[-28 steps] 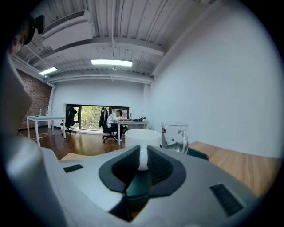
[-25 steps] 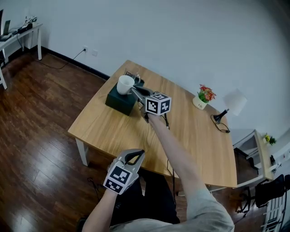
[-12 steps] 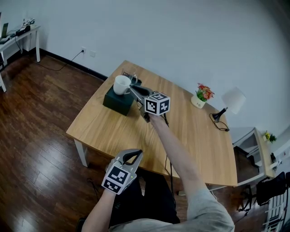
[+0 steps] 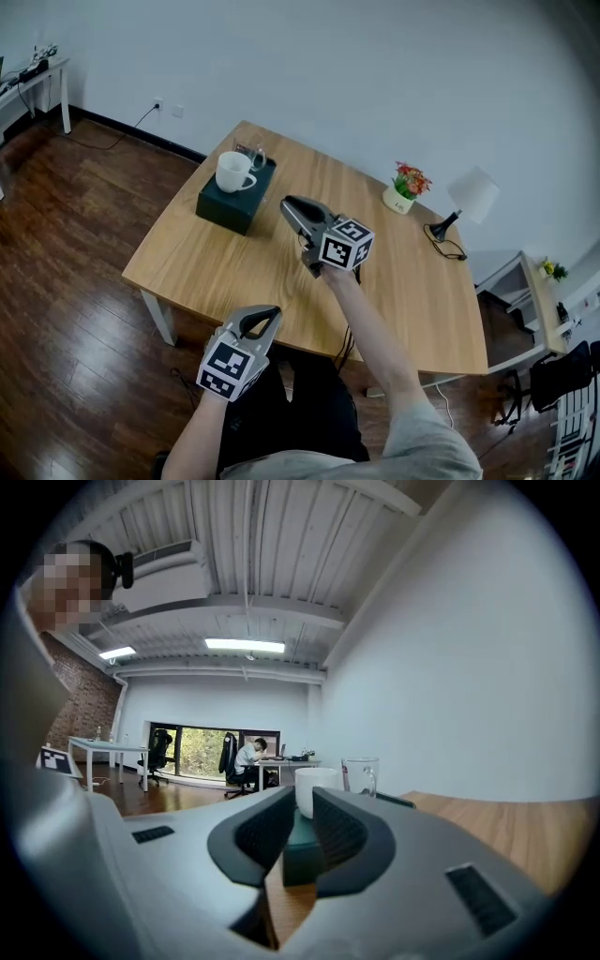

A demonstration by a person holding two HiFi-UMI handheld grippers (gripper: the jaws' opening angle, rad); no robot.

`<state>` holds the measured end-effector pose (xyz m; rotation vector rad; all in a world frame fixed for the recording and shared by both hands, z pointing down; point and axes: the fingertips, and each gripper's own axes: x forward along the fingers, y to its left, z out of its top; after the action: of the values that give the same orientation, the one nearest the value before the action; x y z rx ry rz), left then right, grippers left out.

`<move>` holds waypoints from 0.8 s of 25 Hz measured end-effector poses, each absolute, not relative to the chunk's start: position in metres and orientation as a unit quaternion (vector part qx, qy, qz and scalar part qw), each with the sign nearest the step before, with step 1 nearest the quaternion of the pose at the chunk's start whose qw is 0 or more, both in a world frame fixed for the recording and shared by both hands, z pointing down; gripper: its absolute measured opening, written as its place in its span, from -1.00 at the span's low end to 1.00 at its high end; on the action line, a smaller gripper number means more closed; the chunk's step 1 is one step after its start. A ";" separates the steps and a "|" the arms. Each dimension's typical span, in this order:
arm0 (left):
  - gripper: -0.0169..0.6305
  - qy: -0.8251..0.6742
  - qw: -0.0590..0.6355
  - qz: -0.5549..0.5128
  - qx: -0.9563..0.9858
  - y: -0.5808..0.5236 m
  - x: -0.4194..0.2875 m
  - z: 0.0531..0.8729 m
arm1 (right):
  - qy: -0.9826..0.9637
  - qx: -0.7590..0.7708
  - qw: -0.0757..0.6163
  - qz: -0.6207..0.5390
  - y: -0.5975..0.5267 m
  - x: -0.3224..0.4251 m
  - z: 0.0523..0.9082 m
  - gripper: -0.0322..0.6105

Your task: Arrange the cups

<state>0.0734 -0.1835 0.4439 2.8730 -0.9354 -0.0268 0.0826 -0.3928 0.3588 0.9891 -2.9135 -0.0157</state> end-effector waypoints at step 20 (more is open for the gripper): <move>-0.93 -0.317 0.049 0.002 0.947 -0.184 0.074 0.448 | -0.954 0.287 0.081 -0.018 -0.329 0.104 0.423 -0.72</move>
<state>0.0740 -0.1835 0.4480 2.8875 -0.9648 0.0051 0.1036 -0.3290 0.4234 0.8586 -2.8518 -0.0544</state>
